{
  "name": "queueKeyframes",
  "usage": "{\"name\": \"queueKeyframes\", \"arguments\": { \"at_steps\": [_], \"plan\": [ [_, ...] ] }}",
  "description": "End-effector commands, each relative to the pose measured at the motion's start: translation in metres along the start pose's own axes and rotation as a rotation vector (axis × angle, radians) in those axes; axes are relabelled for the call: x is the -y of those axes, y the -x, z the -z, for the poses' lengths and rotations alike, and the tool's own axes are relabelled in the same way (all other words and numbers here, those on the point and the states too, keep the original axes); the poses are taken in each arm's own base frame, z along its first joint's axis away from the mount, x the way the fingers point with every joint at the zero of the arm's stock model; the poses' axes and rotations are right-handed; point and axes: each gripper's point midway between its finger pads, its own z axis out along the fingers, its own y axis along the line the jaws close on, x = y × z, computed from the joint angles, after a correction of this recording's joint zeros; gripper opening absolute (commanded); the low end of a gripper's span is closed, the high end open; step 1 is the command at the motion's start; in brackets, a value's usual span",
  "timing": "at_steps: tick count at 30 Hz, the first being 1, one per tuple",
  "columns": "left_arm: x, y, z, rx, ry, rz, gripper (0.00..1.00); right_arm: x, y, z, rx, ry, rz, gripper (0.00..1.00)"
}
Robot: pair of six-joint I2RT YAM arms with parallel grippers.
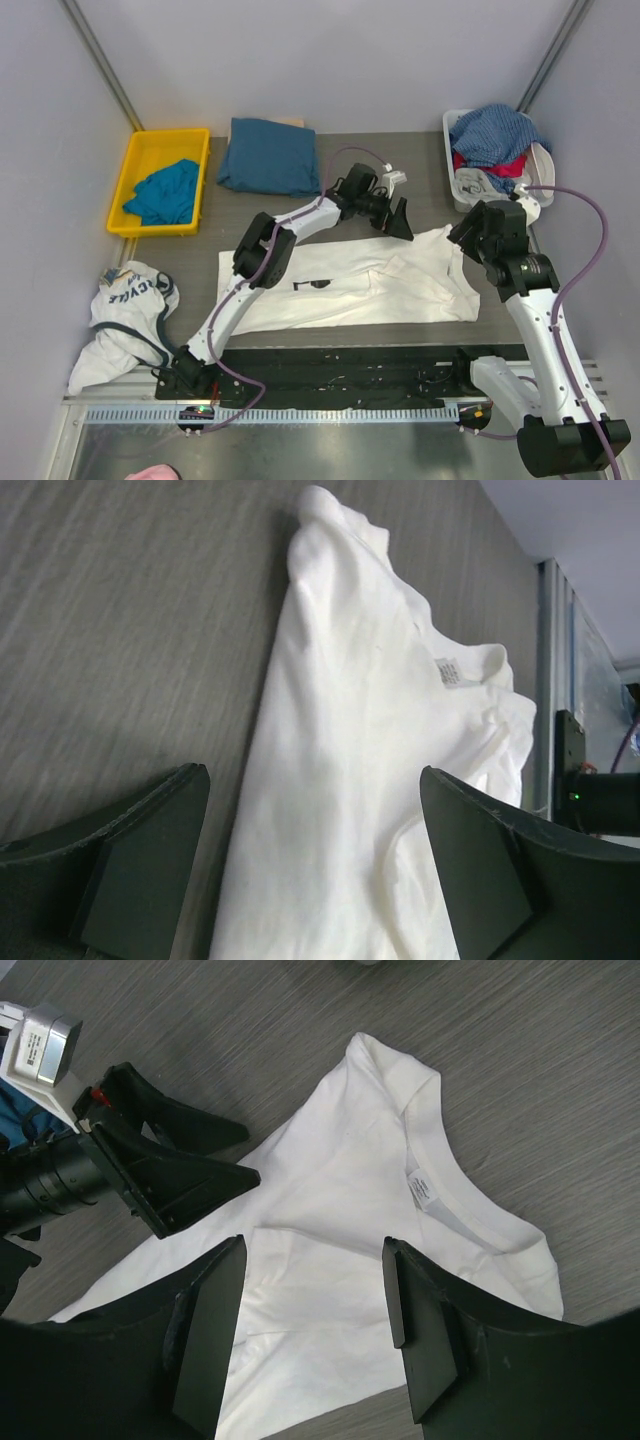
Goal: Fold and stack the t-shirts
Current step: Fold the tshirt
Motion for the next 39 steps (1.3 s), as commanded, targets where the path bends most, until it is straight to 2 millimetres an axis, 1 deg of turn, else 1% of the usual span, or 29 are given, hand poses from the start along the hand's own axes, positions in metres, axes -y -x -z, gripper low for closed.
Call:
{"name": "queueKeyframes", "arguments": {
  "at_steps": [1,2,3,7,9,10,12,13,15,16,19,20,22,23,24,25,26,27,28,29,30,31,32,34,35,36,38,39],
  "plan": [
    [0.020,-0.043,-0.020,-0.109,-0.095,0.058,0.92,-0.004,0.014,0.010,0.040,0.013,-0.014,0.65],
    [0.019,-0.049,-0.020,-0.118,-0.091,0.063,0.91,-0.004,0.014,0.010,0.044,0.012,-0.013,0.65],
    [0.023,-0.050,-0.022,-0.123,-0.097,0.057,0.91,-0.004,0.014,0.010,0.043,0.011,-0.013,0.65],
    [0.023,-0.063,-0.026,-0.145,-0.099,0.062,0.88,-0.002,0.014,0.011,0.043,0.008,-0.011,0.65],
    [0.022,-0.063,-0.027,-0.145,-0.095,0.063,0.83,-0.002,0.014,0.011,0.044,0.006,-0.010,0.65],
    [0.020,-0.066,-0.029,-0.149,-0.091,0.071,0.73,-0.002,0.013,0.011,0.043,0.009,-0.008,0.65],
    [0.021,-0.063,-0.031,-0.147,-0.098,0.078,0.61,-0.001,0.012,0.012,0.043,0.005,-0.006,0.65],
    [0.018,-0.065,-0.032,-0.149,-0.095,0.084,0.48,0.000,0.012,0.012,0.042,0.007,-0.006,0.65],
    [0.018,-0.065,-0.034,-0.153,-0.096,0.097,0.37,0.000,0.012,0.012,0.044,0.004,-0.006,0.65],
    [0.016,-0.065,-0.035,-0.153,-0.093,0.100,0.23,0.001,0.012,0.013,0.046,0.004,-0.005,0.65],
    [0.015,-0.059,-0.037,-0.140,-0.086,0.101,0.00,0.003,0.009,0.011,0.039,-0.004,-0.004,0.65],
    [0.013,-0.058,-0.038,-0.136,-0.081,0.104,0.00,0.003,0.009,0.011,0.040,-0.003,-0.004,0.65],
    [0.009,-0.049,-0.038,-0.113,-0.064,0.121,0.00,0.004,0.006,0.010,0.034,-0.006,-0.001,0.65],
    [0.004,-0.040,-0.036,-0.079,-0.063,0.115,0.00,0.005,0.006,0.010,0.034,-0.007,-0.004,0.65],
    [0.001,-0.032,-0.033,-0.055,-0.052,0.156,0.00,0.006,0.005,0.009,0.029,-0.011,-0.004,0.65],
    [-0.007,-0.023,-0.032,-0.018,-0.023,0.168,0.00,0.006,0.003,0.009,0.027,-0.013,-0.005,0.65],
    [-0.018,-0.004,-0.023,0.043,-0.010,0.177,0.00,0.007,0.002,0.008,0.023,-0.012,-0.005,0.65],
    [-0.025,0.008,-0.018,0.090,-0.003,0.188,0.00,0.006,0.001,0.008,0.022,-0.011,-0.008,0.65],
    [-0.034,0.020,-0.012,0.135,0.023,0.252,0.00,0.008,0.000,0.007,0.019,-0.015,-0.009,0.65],
    [-0.052,0.043,0.002,0.224,0.058,0.255,0.00,0.007,-0.002,0.007,0.014,-0.013,-0.010,0.65],
    [-0.063,0.054,0.010,0.272,0.076,0.277,0.00,0.008,-0.003,0.006,0.011,-0.016,-0.012,0.65],
    [-0.070,0.066,0.019,0.323,0.086,0.339,0.00,0.008,-0.005,0.006,0.008,-0.014,-0.013,0.65],
    [-0.089,0.087,0.036,0.413,0.123,0.348,0.00,0.008,-0.006,0.005,0.002,-0.013,-0.015,0.65],
    [-0.108,0.107,0.054,0.512,0.152,0.396,0.00,0.010,-0.009,0.004,-0.003,-0.017,-0.016,0.65],
    [-0.120,0.121,0.070,0.586,0.160,0.433,0.00,0.011,-0.010,0.004,-0.006,-0.021,-0.015,0.65],
    [-0.127,0.138,0.081,0.658,0.187,0.441,0.00,0.012,-0.010,0.004,-0.004,-0.023,-0.018,0.65],
    [-0.149,0.148,0.096,0.733,0.224,0.492,0.00,0.012,-0.010,0.004,-0.003,-0.022,-0.019,0.65],
    [-0.155,0.162,0.107,0.800,0.251,0.497,0.00,0.013,-0.010,0.005,-0.002,-0.024,-0.019,0.64]
  ]
}}
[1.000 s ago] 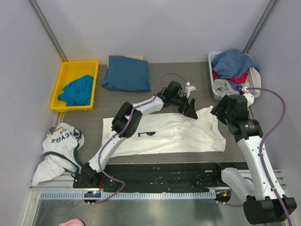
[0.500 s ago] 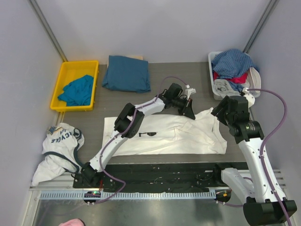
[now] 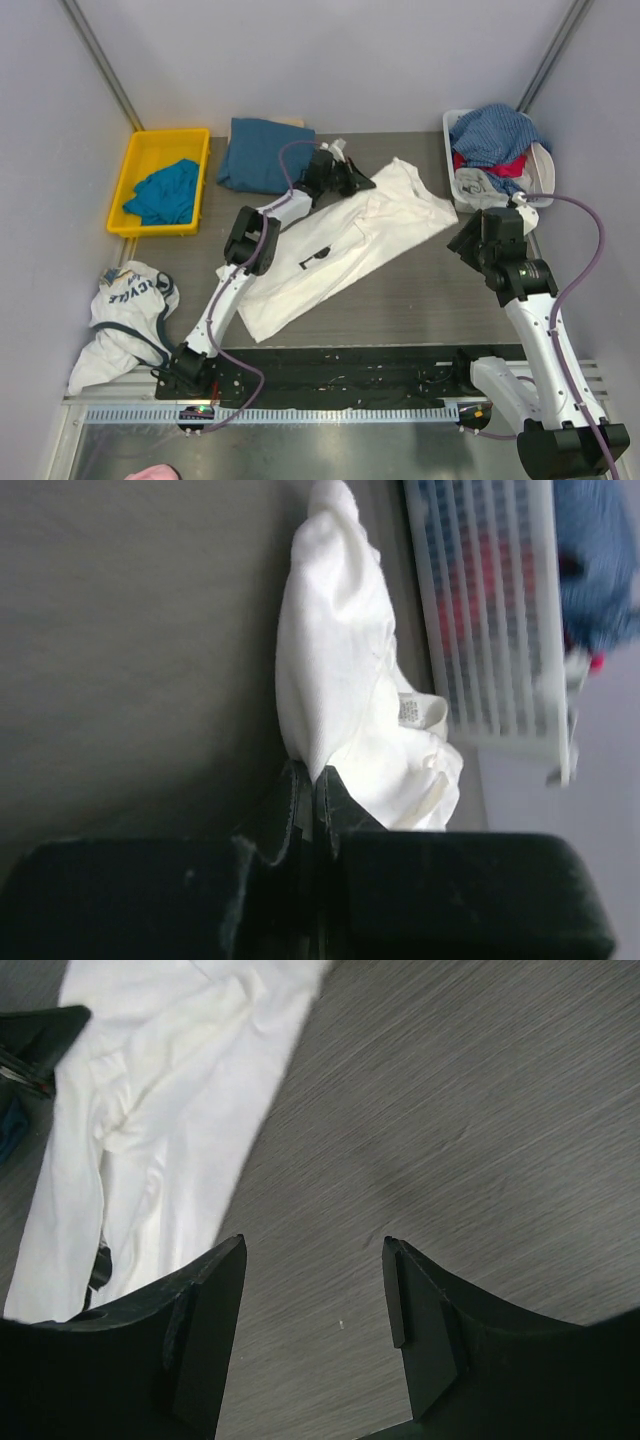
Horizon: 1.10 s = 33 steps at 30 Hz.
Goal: Fold and stack the t-shirts
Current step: Fold the tshirt
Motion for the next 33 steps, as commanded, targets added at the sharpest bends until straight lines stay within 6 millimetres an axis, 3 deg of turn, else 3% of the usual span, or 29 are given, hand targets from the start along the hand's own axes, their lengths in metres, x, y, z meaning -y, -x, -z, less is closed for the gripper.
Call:
{"name": "queueKeyframes", "arguments": {
  "at_steps": [1,5,8,9,10,11,13,16,18,21,22,25,26,27,28,30,33],
  "plan": [
    [0.004,0.105,0.012,0.371,0.000,0.104,0.00,-0.002,0.007,0.004,0.037,0.016,-0.025,0.65],
    [-0.002,0.135,0.019,0.499,-0.008,0.193,0.00,0.000,0.005,0.005,0.036,0.012,-0.028,0.65],
    [0.004,0.142,0.022,0.507,-0.048,0.199,0.46,0.002,0.002,0.004,0.027,0.009,-0.024,0.64],
    [0.008,0.141,0.023,0.494,-0.064,0.198,0.71,0.003,-0.001,0.003,0.021,0.007,-0.020,0.65],
    [0.008,0.140,0.024,0.488,-0.066,0.196,0.88,0.003,-0.002,0.002,0.018,0.007,-0.019,0.65],
    [0.016,0.144,0.027,0.489,-0.076,0.187,0.99,0.004,-0.003,0.001,0.016,0.007,-0.015,0.66],
    [0.026,0.143,0.031,0.474,-0.096,0.163,1.00,0.006,-0.009,-0.002,0.001,0.003,-0.006,0.67],
    [0.063,0.153,0.041,0.464,-0.154,0.104,1.00,0.004,-0.015,-0.004,-0.014,0.026,0.000,0.68],
    [0.097,0.164,0.054,0.465,-0.195,0.051,1.00,0.004,-0.021,-0.009,-0.026,0.036,0.002,0.68],
    [0.131,0.165,0.071,0.407,-0.149,-0.058,1.00,0.002,-0.034,-0.015,-0.071,0.060,0.009,0.68],
    [0.135,0.165,0.076,0.400,-0.099,-0.182,1.00,0.002,-0.037,-0.017,-0.081,0.060,0.011,0.68],
    [0.134,0.164,0.100,0.365,0.106,-0.325,1.00,0.000,-0.045,-0.020,-0.106,0.075,0.012,0.68],
    [0.119,0.172,0.110,0.382,0.226,-0.432,1.00,-0.001,-0.045,-0.021,-0.107,0.084,0.009,0.68],
    [0.101,0.162,0.119,0.331,0.330,-0.447,1.00,-0.002,-0.047,-0.021,-0.112,0.087,0.009,0.68],
    [0.102,0.169,0.133,0.346,0.393,-0.479,1.00,-0.002,-0.048,-0.021,-0.116,0.092,0.012,0.68],
    [0.076,0.172,0.159,0.327,0.583,-0.552,1.00,-0.006,-0.052,-0.022,-0.134,0.115,0.017,0.68],
    [0.059,0.168,0.194,0.303,0.757,-0.593,1.00,-0.013,-0.064,-0.027,-0.177,0.153,0.016,0.68]
  ]
}}
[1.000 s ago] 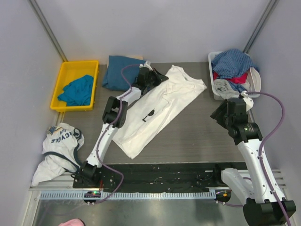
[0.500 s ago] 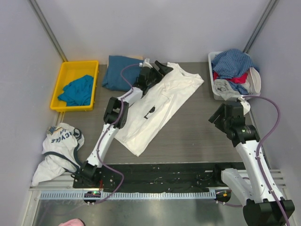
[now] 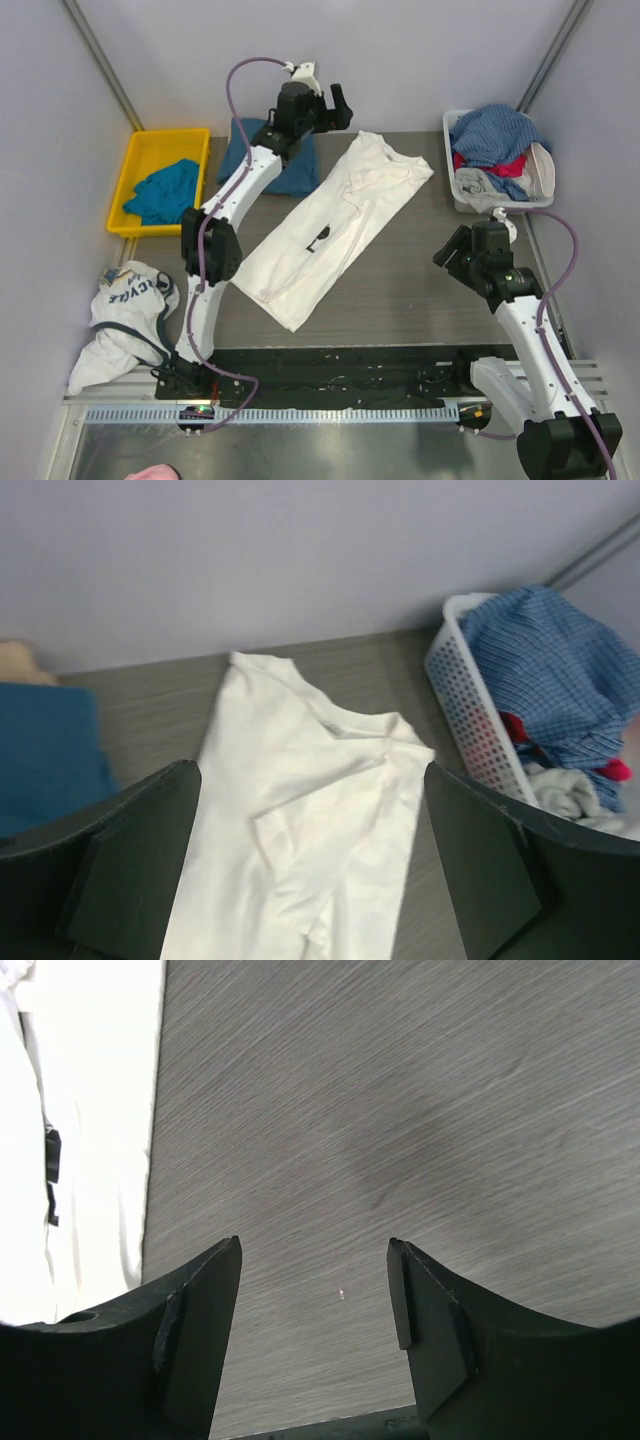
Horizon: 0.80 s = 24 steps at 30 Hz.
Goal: Fold and stack the t-shirts
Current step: Fold the tshirt
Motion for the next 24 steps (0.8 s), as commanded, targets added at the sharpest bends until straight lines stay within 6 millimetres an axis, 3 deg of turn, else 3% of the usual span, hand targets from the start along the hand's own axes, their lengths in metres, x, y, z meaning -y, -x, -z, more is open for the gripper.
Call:
{"name": "queueKeyframes", "arguments": {
  "at_steps": [1,3,4,5,7,8,10,11,12,14,15,24],
  "plan": [
    [-0.076,-0.035,0.055,-0.178,0.350,-0.263,1.00,-0.019,-0.012,-0.012,-0.046,0.092,0.022,0.68],
    [-0.089,-0.035,0.073,-0.171,0.416,-0.285,1.00,-0.029,-0.024,-0.019,-0.079,0.131,0.012,0.68],
    [-0.106,-0.063,0.086,-0.236,0.463,-0.295,1.00,-0.032,-0.031,-0.024,-0.093,0.122,0.020,0.68],
    [-0.103,-0.051,0.102,-0.211,0.476,-0.295,1.00,-0.046,-0.040,-0.025,-0.089,0.145,0.062,0.68],
    [-0.111,-0.061,0.121,-0.230,0.516,-0.296,1.00,-0.064,-0.048,-0.029,-0.061,0.144,0.089,0.68],
    [-0.116,-0.070,0.139,-0.254,0.535,-0.294,1.00,-0.080,-0.075,-0.031,-0.114,0.163,0.159,0.69],
    [-0.116,-0.078,0.154,-0.266,0.534,-0.279,1.00,-0.105,-0.085,-0.031,-0.118,0.195,0.146,0.69],
    [-0.123,-0.096,0.164,-0.307,0.544,-0.281,1.00,-0.115,-0.105,-0.032,-0.154,0.205,0.177,0.68],
    [-0.119,-0.089,0.173,-0.287,0.539,-0.276,1.00,-0.123,-0.110,-0.031,-0.153,0.218,0.169,0.69],
    [-0.121,-0.097,0.185,-0.303,0.544,-0.275,1.00,-0.142,-0.119,-0.029,-0.147,0.267,0.113,0.68],
    [-0.121,-0.100,0.195,-0.302,0.544,-0.272,1.00,-0.143,-0.134,-0.030,-0.169,0.271,0.121,0.68],
    [-0.120,-0.105,0.216,-0.319,0.532,-0.278,1.00,-0.183,-0.194,-0.041,-0.260,0.361,0.075,0.68]
  ]
}}
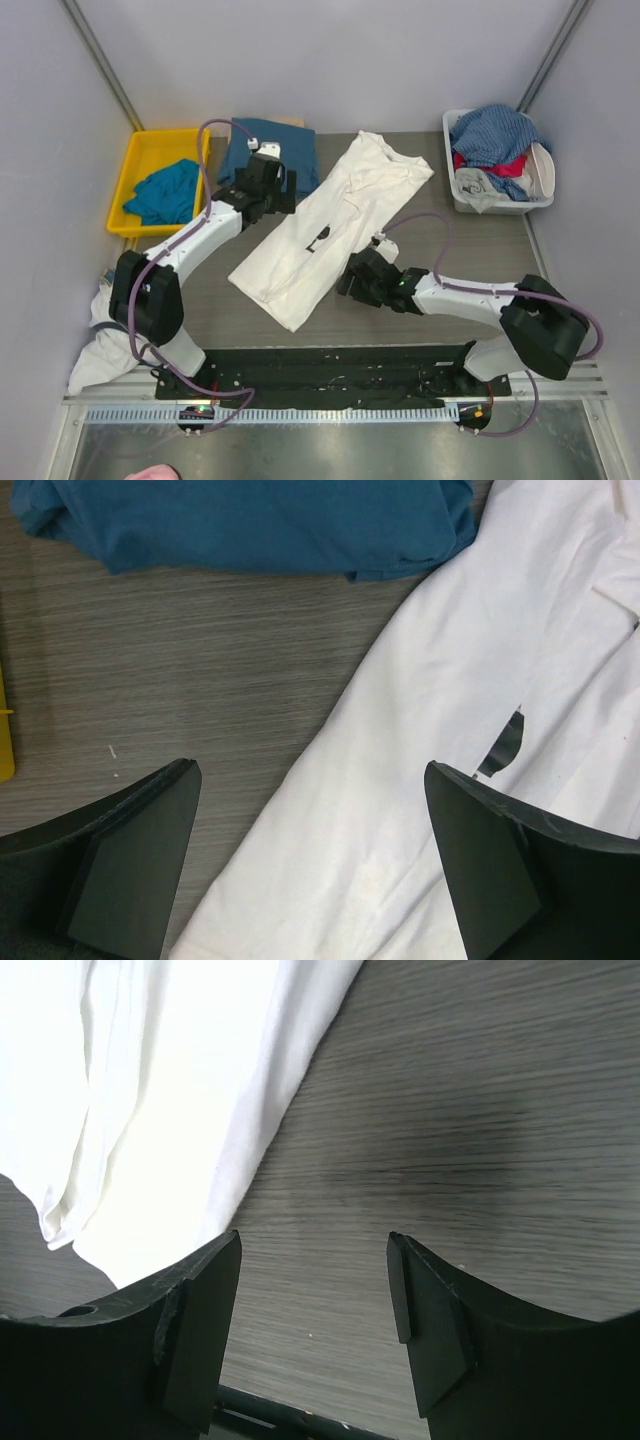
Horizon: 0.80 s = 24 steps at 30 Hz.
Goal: Fold and stack the t-shirts
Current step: Fold the tshirt
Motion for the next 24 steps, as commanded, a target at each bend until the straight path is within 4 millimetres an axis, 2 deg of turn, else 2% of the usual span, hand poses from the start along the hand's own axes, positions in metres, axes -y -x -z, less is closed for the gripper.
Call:
{"name": "queueKeyframes", "arguments": {
  "at_steps": [1,2,4,7,14,16,17,18,19,20,21,23,24],
  "plan": [
    [-0.003,0.012,0.009,0.051,0.000,0.000,1.00,-0.041,0.000,-0.013,0.037,0.109,-0.091,0.68],
    [-0.003,0.012,0.010,0.051,-0.002,0.000,1.00,-0.046,-0.001,-0.014,0.036,0.116,-0.095,0.68],
    [-0.003,0.011,0.011,0.050,-0.003,0.000,1.00,-0.044,-0.010,-0.021,0.012,0.099,-0.085,0.68],
    [-0.005,0.011,0.013,0.054,0.000,0.006,1.00,-0.061,-0.015,-0.025,-0.006,0.151,-0.096,0.68],
    [-0.008,0.007,0.016,0.047,0.009,0.009,1.00,-0.068,-0.037,-0.044,-0.065,0.137,-0.081,0.65],
    [-0.008,0.006,0.017,0.045,0.010,0.009,1.00,-0.062,-0.040,-0.045,-0.069,0.119,-0.089,0.46],
    [-0.008,0.006,0.017,0.047,0.012,0.011,1.00,-0.053,-0.042,-0.046,-0.066,0.096,-0.091,0.35],
    [-0.009,0.005,0.017,0.045,0.013,0.014,1.00,-0.050,-0.040,-0.043,-0.057,0.094,-0.096,0.18],
    [-0.009,0.004,0.017,0.044,0.012,0.014,1.00,-0.045,-0.040,-0.041,-0.053,0.079,-0.107,0.10],
    [-0.008,0.003,0.016,0.042,0.011,0.018,1.00,-0.031,-0.042,-0.039,-0.045,0.050,-0.107,0.04],
    [-0.008,0.003,0.016,0.040,0.008,0.019,1.00,-0.031,-0.036,-0.031,-0.028,0.060,-0.118,0.01],
    [-0.006,0.000,0.014,0.030,0.003,0.022,1.00,-0.003,-0.042,-0.024,-0.028,-0.010,-0.119,0.01],
    [-0.005,-0.001,0.013,0.024,-0.002,0.023,1.00,0.004,-0.036,-0.019,0.000,-0.026,-0.126,0.01]
  ]
}}
